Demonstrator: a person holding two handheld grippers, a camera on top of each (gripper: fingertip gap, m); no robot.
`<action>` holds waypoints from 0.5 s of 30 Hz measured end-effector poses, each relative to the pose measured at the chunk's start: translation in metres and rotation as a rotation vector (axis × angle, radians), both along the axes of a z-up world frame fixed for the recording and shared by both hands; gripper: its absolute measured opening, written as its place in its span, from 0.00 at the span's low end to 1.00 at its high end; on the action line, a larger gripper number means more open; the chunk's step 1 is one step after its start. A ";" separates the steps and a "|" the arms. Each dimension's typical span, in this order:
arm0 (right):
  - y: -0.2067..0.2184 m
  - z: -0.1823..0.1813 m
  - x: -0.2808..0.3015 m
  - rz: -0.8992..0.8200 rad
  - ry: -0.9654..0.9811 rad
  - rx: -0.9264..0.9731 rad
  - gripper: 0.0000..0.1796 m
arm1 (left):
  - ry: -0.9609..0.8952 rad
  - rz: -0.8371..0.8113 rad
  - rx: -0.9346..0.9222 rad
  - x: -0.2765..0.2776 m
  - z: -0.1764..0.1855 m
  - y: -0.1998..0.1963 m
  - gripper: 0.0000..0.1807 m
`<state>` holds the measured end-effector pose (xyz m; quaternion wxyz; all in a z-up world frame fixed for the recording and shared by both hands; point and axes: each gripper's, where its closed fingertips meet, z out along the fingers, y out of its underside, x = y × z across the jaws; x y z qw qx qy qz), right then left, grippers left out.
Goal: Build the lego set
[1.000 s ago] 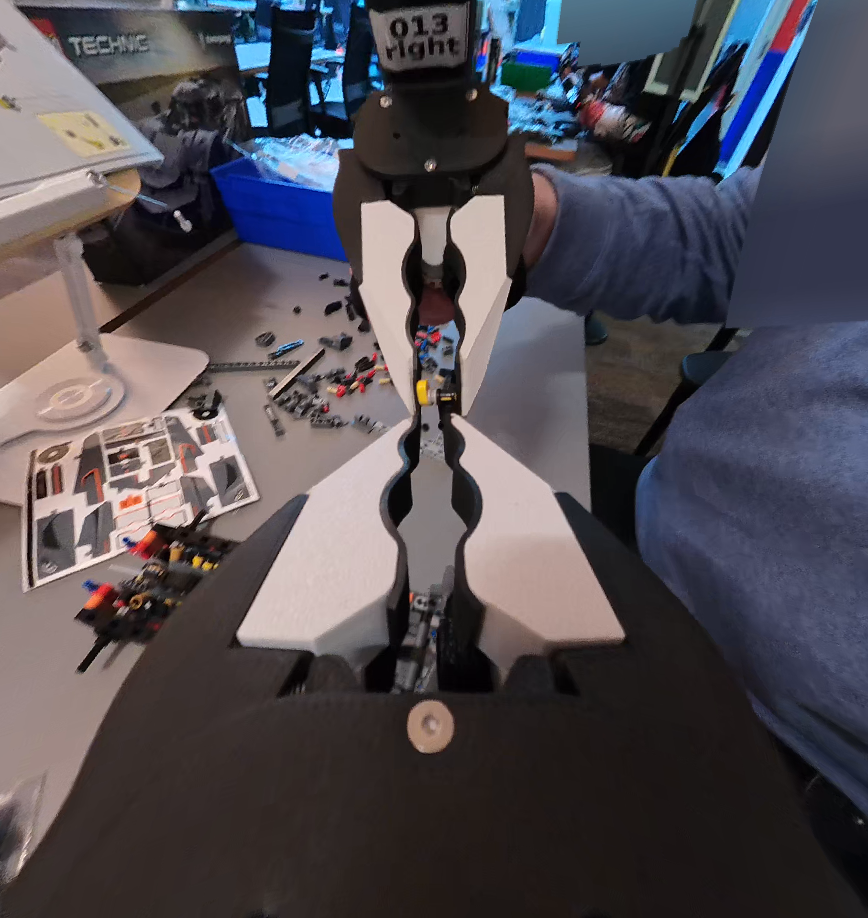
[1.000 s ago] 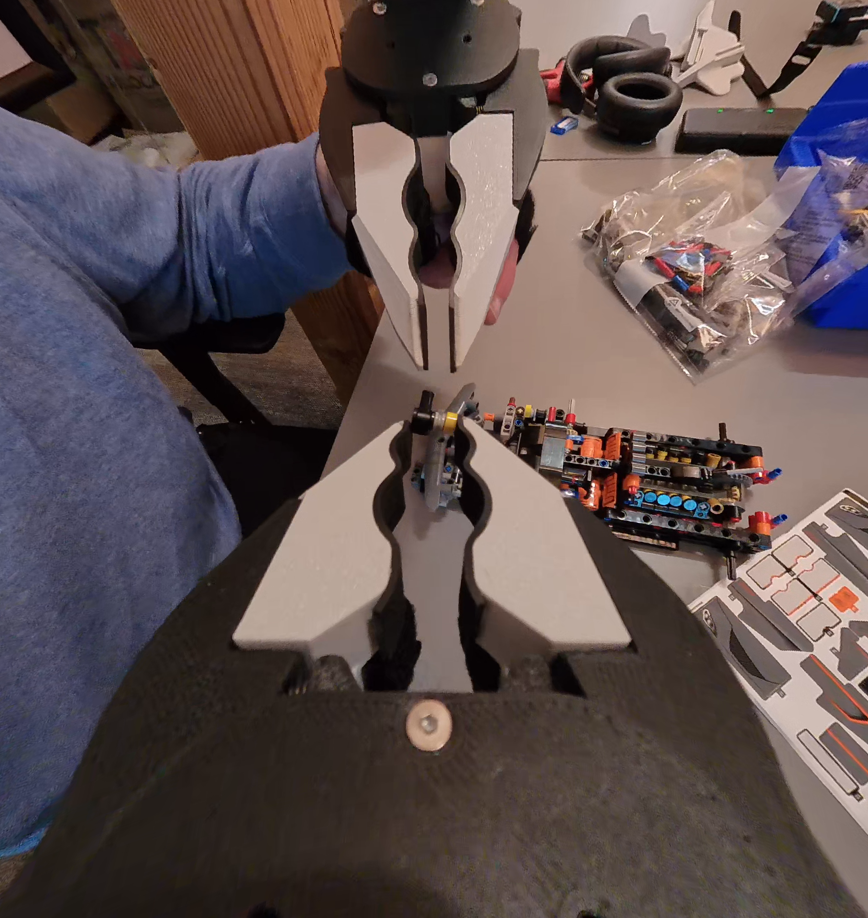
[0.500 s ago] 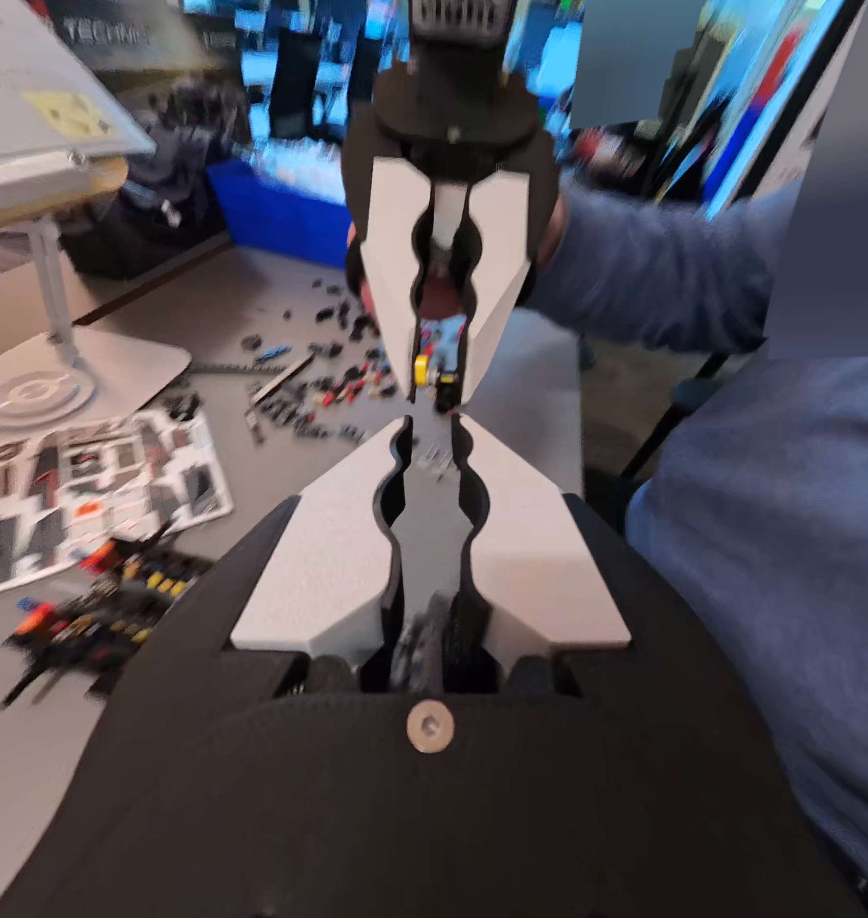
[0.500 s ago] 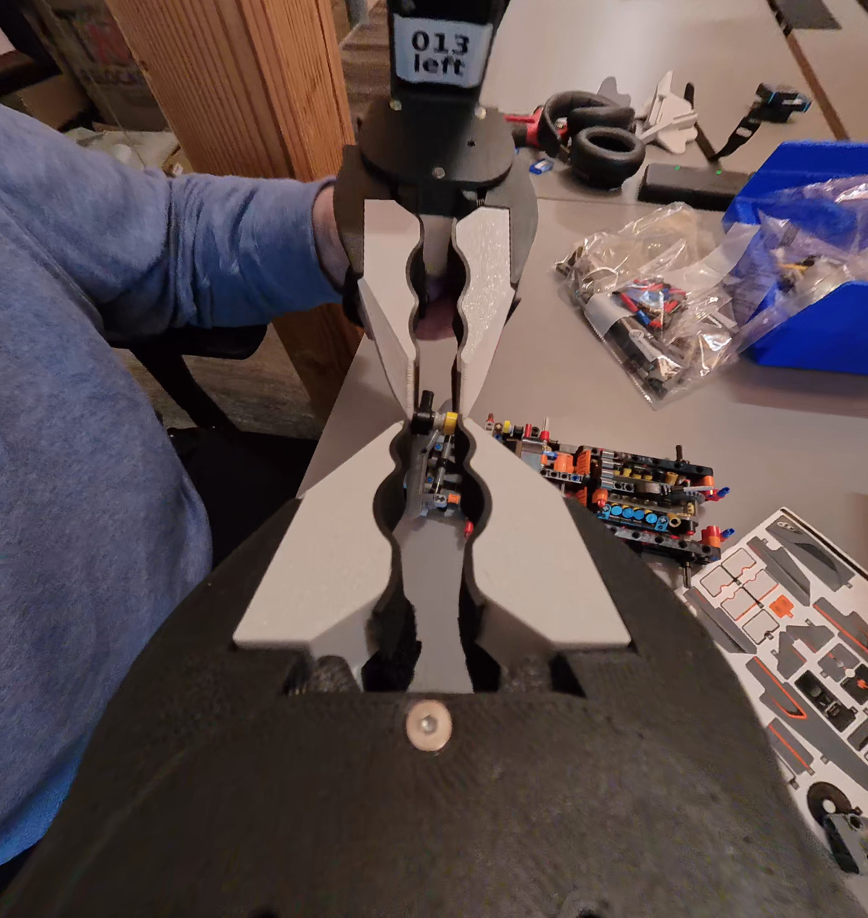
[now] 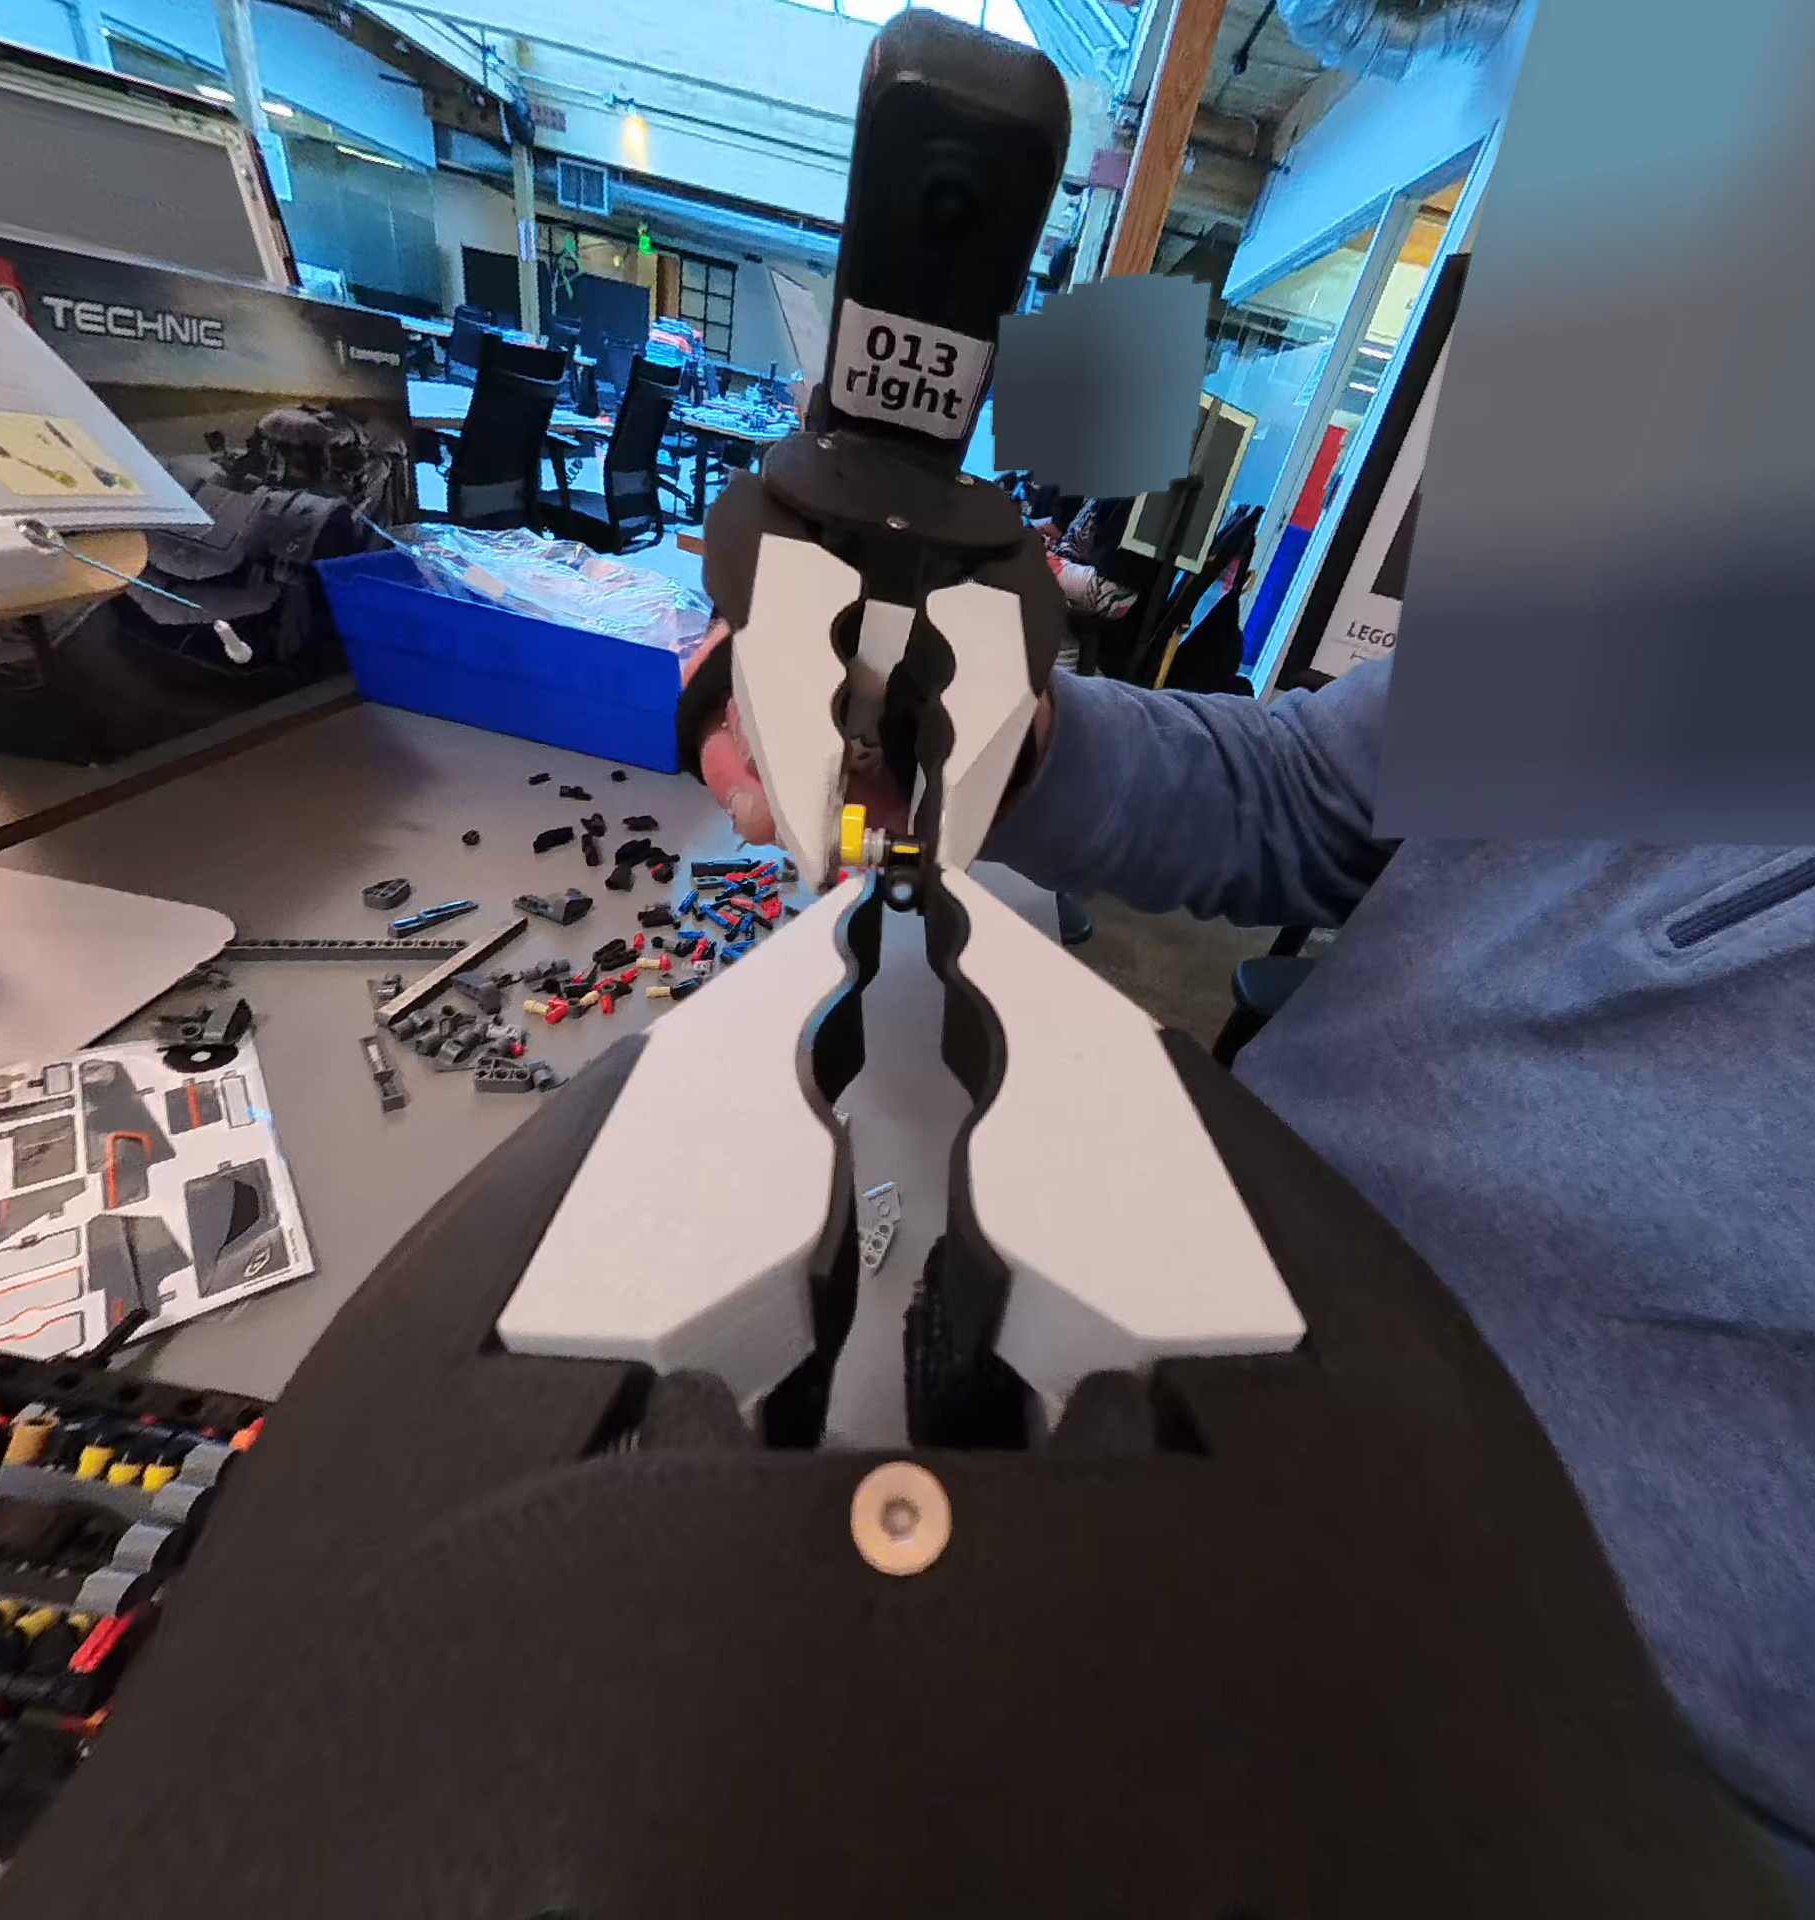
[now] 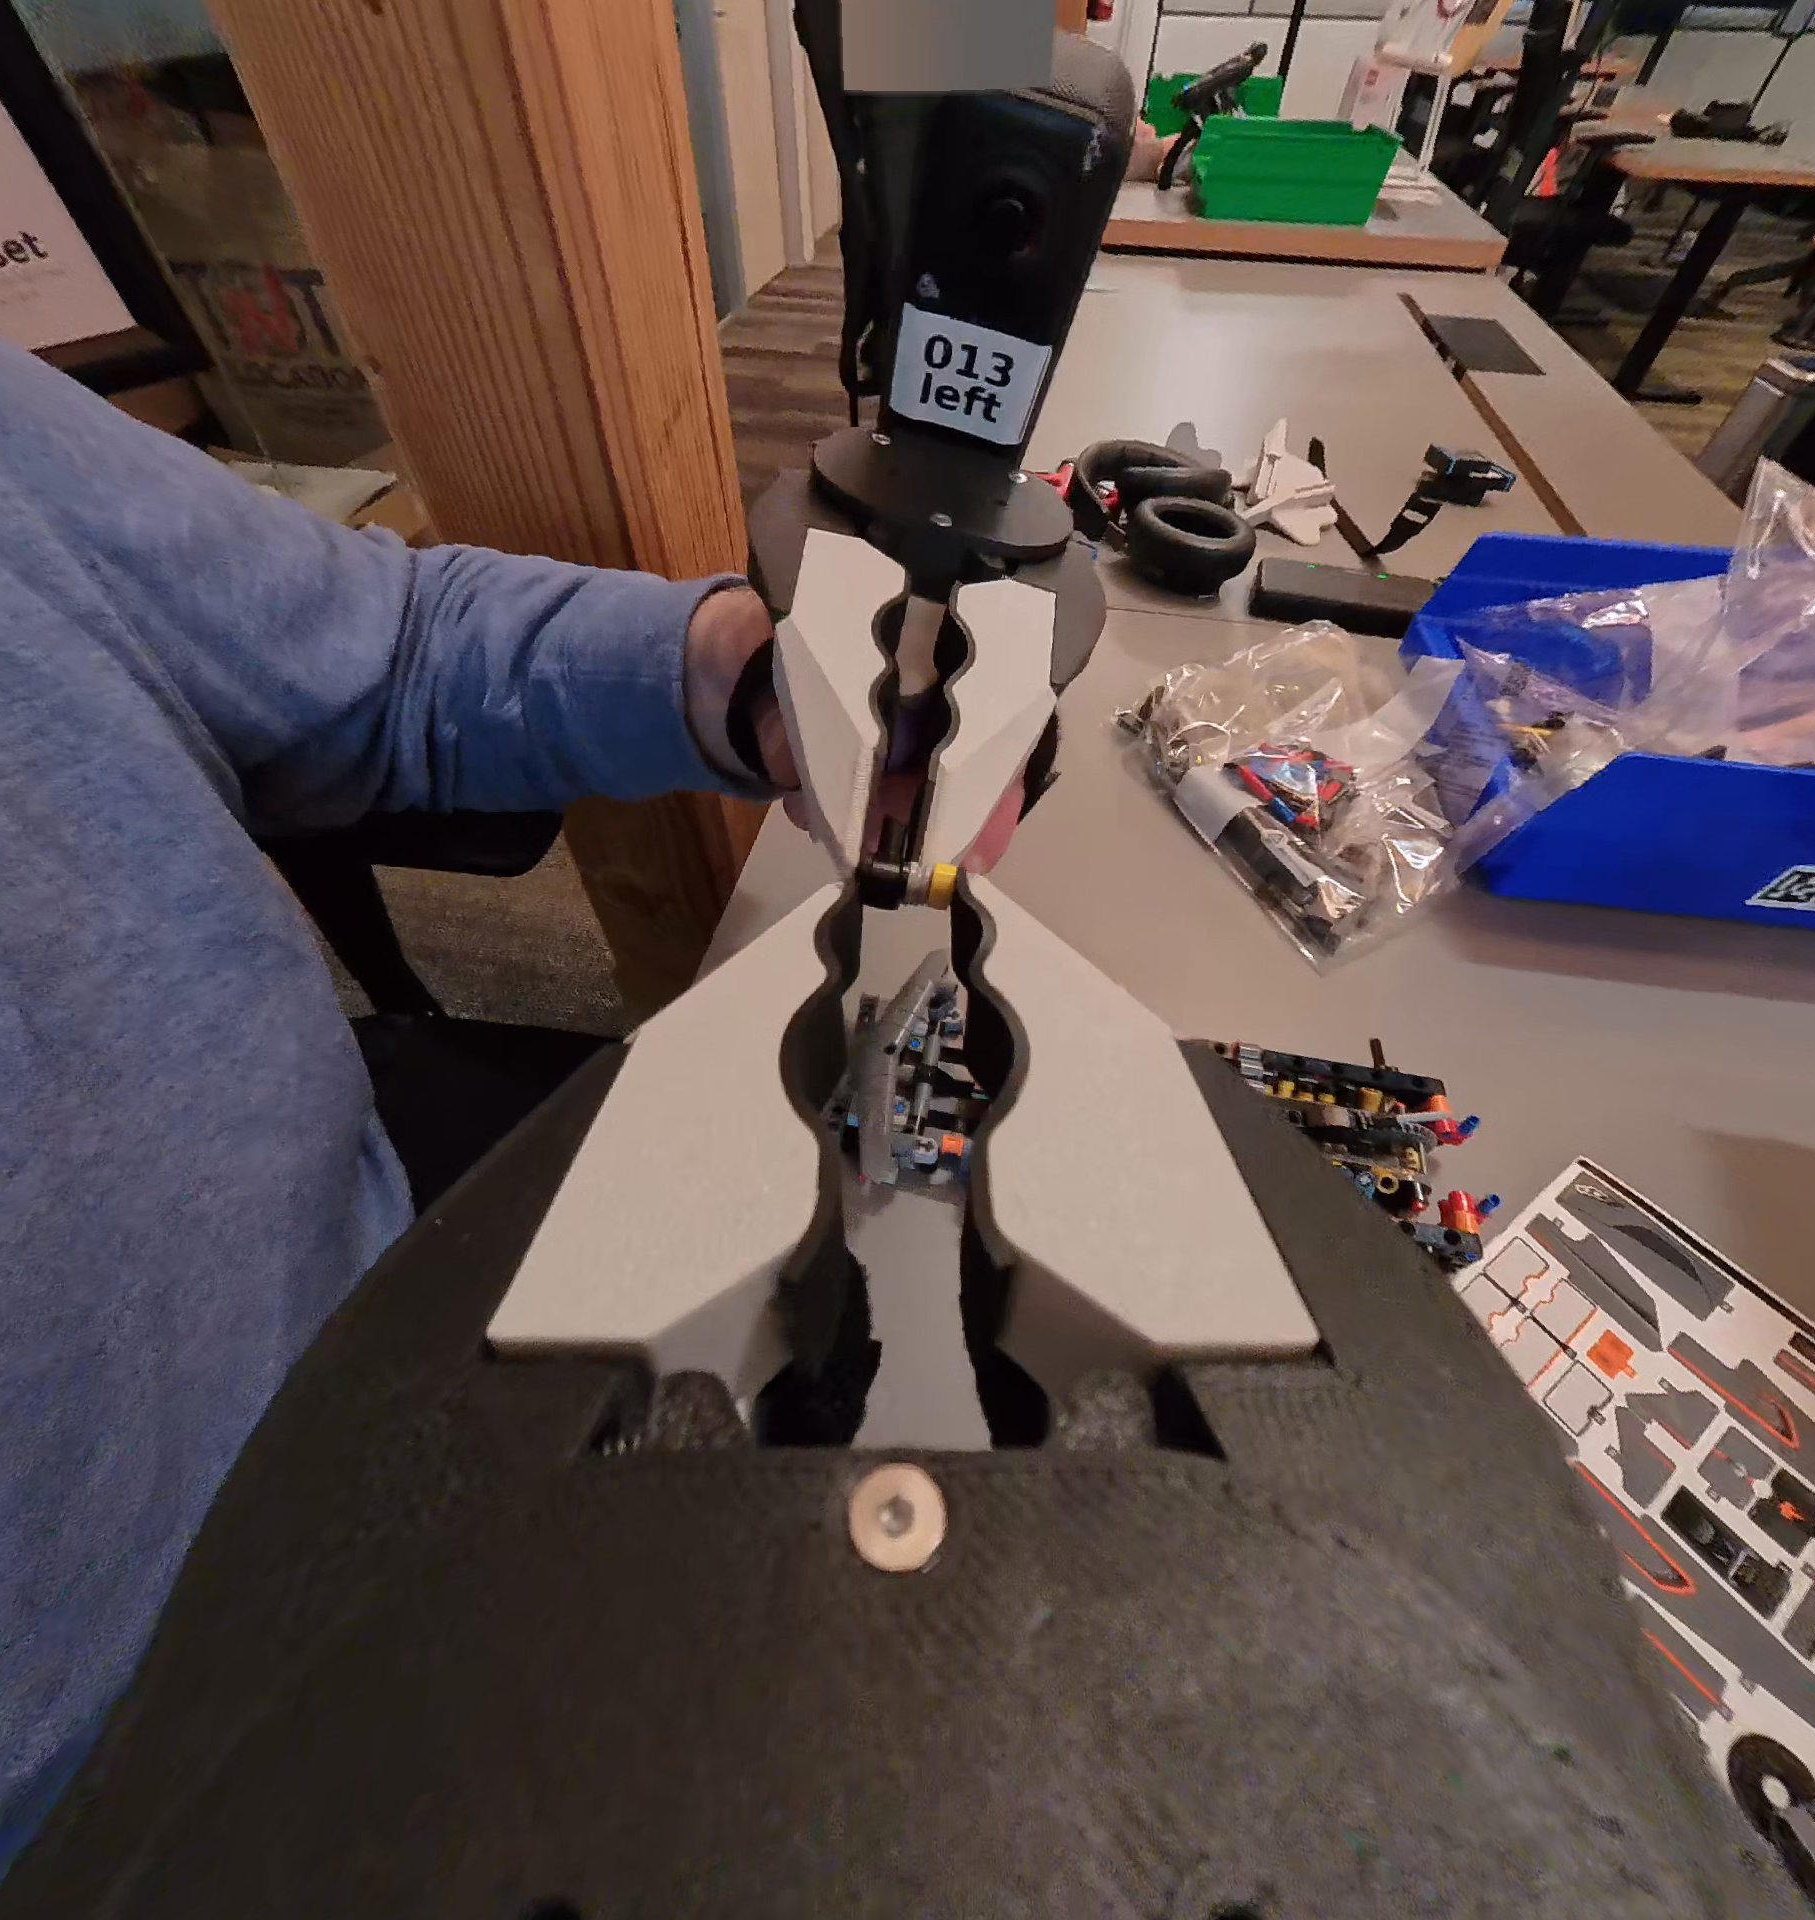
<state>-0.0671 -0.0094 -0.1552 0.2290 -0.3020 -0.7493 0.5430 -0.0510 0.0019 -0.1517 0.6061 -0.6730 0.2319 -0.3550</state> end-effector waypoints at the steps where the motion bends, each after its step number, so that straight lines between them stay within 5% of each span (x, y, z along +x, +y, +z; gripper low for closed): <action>1: 0.000 0.001 0.000 -0.006 0.008 -0.001 0.08 | -0.003 0.001 0.003 0.000 0.000 0.000 0.03; 10: -0.006 0.012 0.014 0.037 0.096 0.084 0.09 | -0.078 -0.136 0.015 0.007 0.015 -0.017 0.03; 15: -0.016 0.015 0.027 0.060 0.215 0.304 0.07 | -0.102 -0.258 -0.017 0.022 0.012 -0.028 0.03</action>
